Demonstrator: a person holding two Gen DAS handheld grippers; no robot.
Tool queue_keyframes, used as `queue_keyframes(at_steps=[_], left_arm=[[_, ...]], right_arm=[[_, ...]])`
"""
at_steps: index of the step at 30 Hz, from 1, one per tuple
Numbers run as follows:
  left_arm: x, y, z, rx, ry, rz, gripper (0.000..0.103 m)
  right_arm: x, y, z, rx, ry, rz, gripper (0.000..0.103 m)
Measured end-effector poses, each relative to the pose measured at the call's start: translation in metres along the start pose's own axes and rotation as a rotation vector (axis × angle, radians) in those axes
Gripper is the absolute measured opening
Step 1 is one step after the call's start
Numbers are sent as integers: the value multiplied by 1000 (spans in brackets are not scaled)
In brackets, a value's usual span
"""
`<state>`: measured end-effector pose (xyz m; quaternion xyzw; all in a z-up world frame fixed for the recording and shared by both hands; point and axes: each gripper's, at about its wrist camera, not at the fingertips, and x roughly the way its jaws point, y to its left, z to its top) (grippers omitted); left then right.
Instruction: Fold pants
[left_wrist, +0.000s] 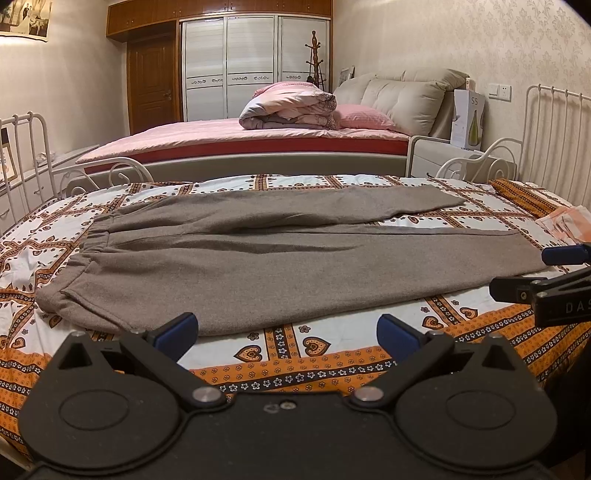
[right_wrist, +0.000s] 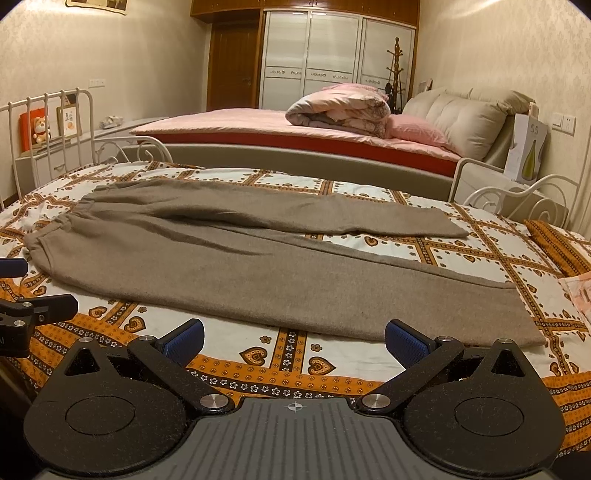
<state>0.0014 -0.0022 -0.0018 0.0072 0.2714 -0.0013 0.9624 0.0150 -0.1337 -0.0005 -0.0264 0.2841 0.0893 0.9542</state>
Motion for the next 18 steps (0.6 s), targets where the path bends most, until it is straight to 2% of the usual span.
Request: queue_keyframes(at_steps=[18], left_arm=[[0, 0, 1, 5, -3, 4, 97]], right_arm=[[-1, 0, 0, 1, -4, -1, 103]])
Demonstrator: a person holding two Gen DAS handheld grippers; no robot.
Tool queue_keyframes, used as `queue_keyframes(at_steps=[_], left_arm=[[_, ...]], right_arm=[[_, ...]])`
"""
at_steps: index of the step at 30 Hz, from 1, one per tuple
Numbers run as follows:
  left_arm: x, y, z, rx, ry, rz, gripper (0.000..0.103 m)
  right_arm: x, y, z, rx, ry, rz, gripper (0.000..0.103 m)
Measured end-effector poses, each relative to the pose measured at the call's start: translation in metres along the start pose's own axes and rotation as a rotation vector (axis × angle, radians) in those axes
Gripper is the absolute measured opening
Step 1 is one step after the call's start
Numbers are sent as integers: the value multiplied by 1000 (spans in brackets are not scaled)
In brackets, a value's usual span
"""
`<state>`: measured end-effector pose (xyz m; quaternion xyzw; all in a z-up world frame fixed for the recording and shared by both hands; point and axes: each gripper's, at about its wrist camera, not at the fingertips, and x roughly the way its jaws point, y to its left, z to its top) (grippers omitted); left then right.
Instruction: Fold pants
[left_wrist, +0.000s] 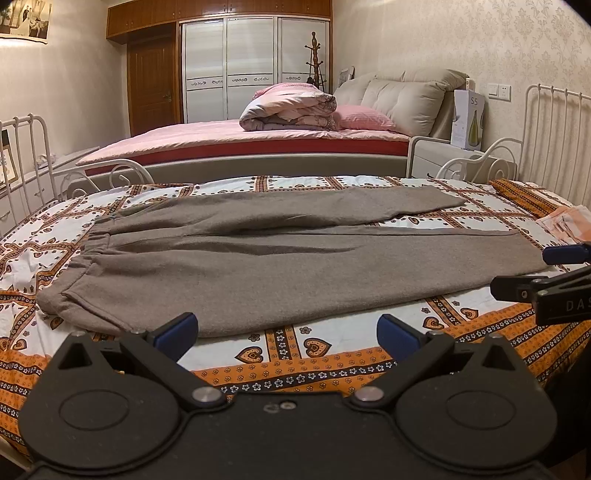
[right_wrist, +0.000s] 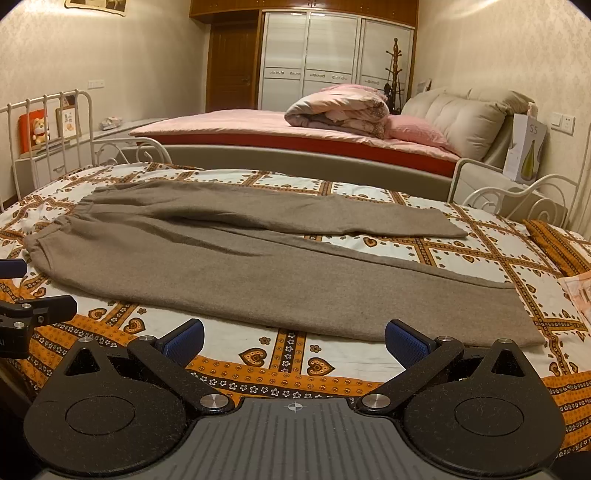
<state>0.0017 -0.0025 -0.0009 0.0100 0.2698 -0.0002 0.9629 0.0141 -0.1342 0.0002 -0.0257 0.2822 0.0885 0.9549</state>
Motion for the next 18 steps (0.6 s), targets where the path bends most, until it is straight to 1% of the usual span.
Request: queue_keyframes(at_steps=[18], left_arm=[[0, 0, 3, 7, -8, 11, 97]], right_arm=[[0, 4, 0, -15, 5, 12, 103]])
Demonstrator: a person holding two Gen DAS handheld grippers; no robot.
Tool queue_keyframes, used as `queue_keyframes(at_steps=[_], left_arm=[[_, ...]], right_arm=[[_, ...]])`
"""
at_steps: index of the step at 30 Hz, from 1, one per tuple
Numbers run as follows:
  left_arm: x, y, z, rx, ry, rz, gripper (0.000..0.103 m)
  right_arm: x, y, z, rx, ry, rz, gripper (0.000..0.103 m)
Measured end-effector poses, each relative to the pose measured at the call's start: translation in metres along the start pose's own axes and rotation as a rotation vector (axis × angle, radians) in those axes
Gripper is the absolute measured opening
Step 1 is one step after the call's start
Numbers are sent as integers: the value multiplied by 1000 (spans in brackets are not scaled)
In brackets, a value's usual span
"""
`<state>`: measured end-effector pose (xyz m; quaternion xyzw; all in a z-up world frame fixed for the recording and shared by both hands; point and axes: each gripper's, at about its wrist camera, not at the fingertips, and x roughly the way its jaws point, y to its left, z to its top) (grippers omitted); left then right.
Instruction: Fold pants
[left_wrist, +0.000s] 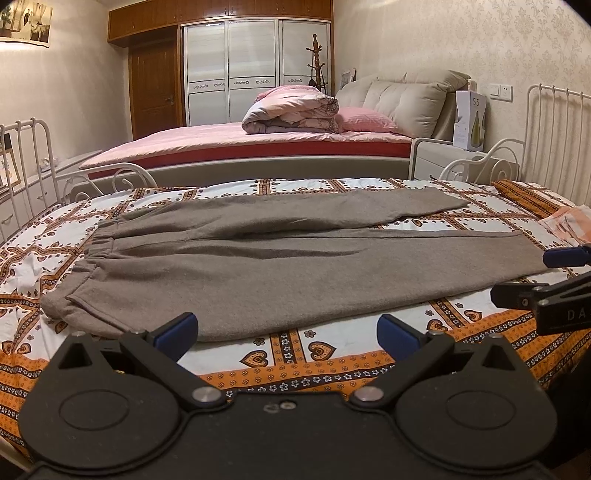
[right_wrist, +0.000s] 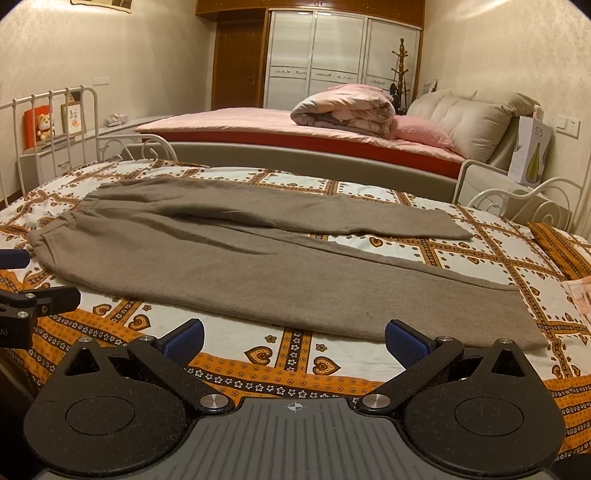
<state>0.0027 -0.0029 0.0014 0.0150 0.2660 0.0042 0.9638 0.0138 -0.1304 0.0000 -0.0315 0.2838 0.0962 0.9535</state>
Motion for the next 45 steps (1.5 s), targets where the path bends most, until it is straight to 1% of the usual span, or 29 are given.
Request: queue_keyframes(at_steps=[5, 14, 21, 23, 25, 27, 29, 31, 33, 36, 38, 39, 40, 42, 45], left_arm=[[-1, -1, 0, 6, -2, -8, 97], [-2, 2, 2, 1, -1, 2, 97], [-1, 3, 3, -4, 6, -14, 97], [-3, 6, 7, -4, 7, -14, 97], [-1, 15, 15, -19, 1, 5, 97], [7, 28, 25, -53, 21, 32, 97], [25, 49, 37, -97, 73, 74, 97], [43, 74, 45, -138, 126, 74, 97], [62, 104, 57, -161, 150, 62, 97], [80, 141, 78, -139, 93, 91, 97], [99, 167, 96, -94, 64, 130, 96], [115, 182, 104, -69, 72, 165, 89], [130, 193, 111, -52, 84, 193, 78], [167, 226, 123, -17, 122, 217, 66], [218, 269, 131, -14, 172, 251, 66]], right_arm=[[0, 1, 1, -2, 1, 0, 103], [0, 0, 3, 11, 6, 11, 103], [3, 5, 6, 13, 10, 23, 103], [2, 4, 10, 18, 13, 32, 103], [0, 1, 19, 20, -6, 40, 103], [4, -4, 30, 12, -17, 48, 103], [13, -8, 43, 3, -25, 58, 103], [25, -12, 56, -10, -34, 70, 103], [38, -17, 69, -18, -44, 91, 103], [69, -22, 93, -26, -38, 129, 103], [95, -25, 111, -29, -25, 166, 103], [111, -26, 121, -28, -23, 179, 103], [128, -28, 132, -29, -17, 189, 103], [164, -27, 151, -41, -4, 205, 103], [222, -23, 177, -50, 13, 231, 103]])
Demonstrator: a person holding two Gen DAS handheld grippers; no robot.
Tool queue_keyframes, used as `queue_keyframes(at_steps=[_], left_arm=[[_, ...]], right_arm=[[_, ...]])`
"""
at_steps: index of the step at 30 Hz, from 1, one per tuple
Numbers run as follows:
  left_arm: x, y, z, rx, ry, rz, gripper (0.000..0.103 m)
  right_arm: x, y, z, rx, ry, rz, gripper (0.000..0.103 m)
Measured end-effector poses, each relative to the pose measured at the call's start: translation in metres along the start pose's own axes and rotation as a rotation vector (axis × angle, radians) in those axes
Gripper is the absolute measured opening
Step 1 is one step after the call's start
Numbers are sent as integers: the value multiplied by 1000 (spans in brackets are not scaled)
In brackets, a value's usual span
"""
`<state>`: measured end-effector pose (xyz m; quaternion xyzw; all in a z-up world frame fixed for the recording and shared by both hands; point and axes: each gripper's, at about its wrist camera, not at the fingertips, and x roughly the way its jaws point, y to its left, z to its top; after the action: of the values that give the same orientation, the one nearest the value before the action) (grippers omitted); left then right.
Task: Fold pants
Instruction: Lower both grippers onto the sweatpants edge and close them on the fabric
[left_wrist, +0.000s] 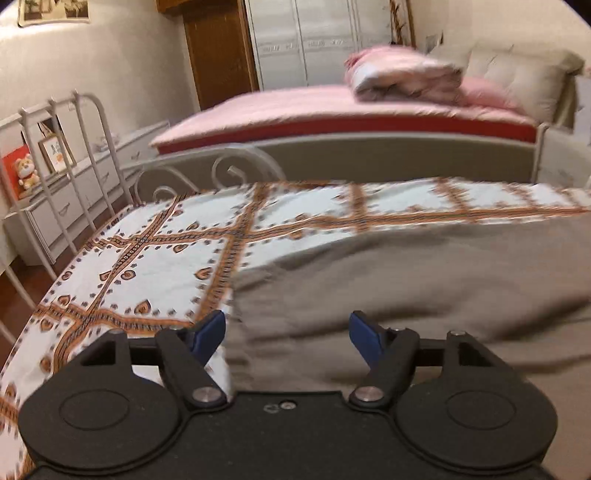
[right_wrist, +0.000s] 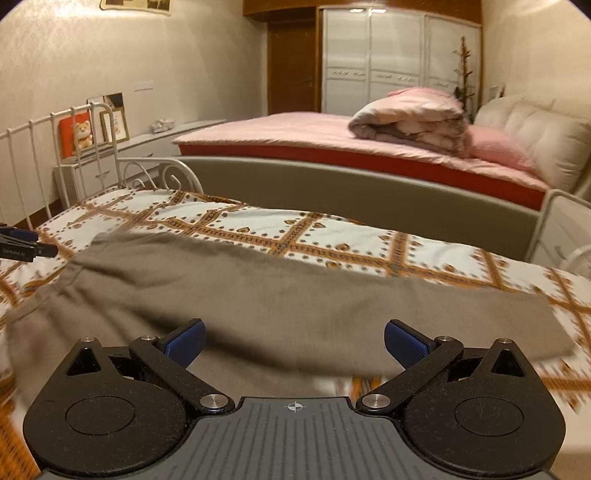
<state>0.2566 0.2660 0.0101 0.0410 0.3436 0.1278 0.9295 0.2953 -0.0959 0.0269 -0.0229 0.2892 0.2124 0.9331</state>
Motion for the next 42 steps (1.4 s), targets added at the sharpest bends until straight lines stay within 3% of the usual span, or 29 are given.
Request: queue_keyframes(at_steps=[4, 5, 8, 14, 19, 24, 30, 33, 36, 37, 38, 40, 42], left_arm=[[70, 27, 7, -3, 81, 48, 64], [81, 32, 9, -6, 82, 50, 64], [101, 34, 13, 10, 67, 31, 64], [131, 29, 17, 56, 76, 10, 66], [150, 39, 21, 18, 82, -36, 70], [154, 51, 26, -19, 89, -134, 55], [161, 62, 29, -46, 91, -190, 52], [169, 61, 30, -13, 101, -196, 53], [179, 62, 27, -66, 111, -217, 50], [181, 62, 27, -79, 106, -225, 44], [181, 59, 28, -66, 105, -224, 42], [178, 54, 30, -25, 100, -231, 27], [174, 52, 33, -9, 98, -238, 21]], right_arm=[[77, -8, 30, -19, 30, 17, 102], [94, -9, 35, -20, 37, 25, 97], [138, -14, 45, -17, 68, 45, 88], [197, -14, 57, -44, 86, 67, 87], [226, -12, 56, -60, 114, 96, 81], [246, -10, 53, -111, 150, 118, 73], [265, -17, 54, -180, 169, 114, 69], [273, -26, 52, -166, 196, 124, 69], [279, -32, 49, -124, 204, 144, 68], [279, -31, 48, -128, 202, 142, 66], [279, -28, 47, -134, 203, 149, 58], [278, -22, 49, -163, 206, 158, 43], [275, -14, 52, -203, 215, 154, 20]])
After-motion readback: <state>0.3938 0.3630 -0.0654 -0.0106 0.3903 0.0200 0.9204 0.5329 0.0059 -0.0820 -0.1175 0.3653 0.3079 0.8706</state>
